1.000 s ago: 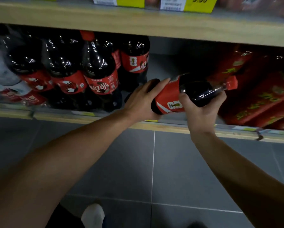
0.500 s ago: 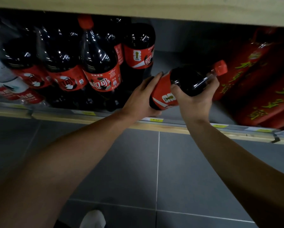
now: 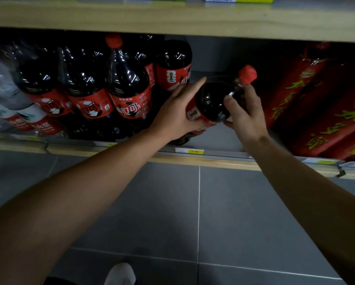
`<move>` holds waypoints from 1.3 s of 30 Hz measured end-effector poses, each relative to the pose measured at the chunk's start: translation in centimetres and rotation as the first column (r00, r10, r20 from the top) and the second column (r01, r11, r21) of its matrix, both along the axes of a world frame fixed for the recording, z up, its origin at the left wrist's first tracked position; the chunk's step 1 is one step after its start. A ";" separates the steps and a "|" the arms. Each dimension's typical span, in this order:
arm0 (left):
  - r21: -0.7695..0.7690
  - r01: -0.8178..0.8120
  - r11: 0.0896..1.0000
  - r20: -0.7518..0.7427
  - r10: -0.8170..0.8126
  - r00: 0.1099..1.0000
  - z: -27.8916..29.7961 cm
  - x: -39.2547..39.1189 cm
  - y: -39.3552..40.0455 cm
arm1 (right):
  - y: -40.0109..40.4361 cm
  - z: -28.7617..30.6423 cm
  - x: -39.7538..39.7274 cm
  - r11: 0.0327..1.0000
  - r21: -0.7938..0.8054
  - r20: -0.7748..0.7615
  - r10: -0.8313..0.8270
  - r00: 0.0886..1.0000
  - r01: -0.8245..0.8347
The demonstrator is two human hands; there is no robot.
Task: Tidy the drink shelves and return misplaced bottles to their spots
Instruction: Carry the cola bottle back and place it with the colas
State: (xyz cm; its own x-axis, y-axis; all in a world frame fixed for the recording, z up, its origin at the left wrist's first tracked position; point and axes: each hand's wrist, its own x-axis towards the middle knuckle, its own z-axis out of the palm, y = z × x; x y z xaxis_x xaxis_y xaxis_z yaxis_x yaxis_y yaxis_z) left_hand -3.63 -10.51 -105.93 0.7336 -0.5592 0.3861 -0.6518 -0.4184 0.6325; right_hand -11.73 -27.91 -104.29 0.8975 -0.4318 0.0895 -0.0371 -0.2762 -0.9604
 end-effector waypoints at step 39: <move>0.040 -0.558 0.829 0.198 0.541 0.818 2.1 2.8 10.5 | 7.7 -4.4 6.4 0.948 0.145 0.081 0.273 0.959 -0.282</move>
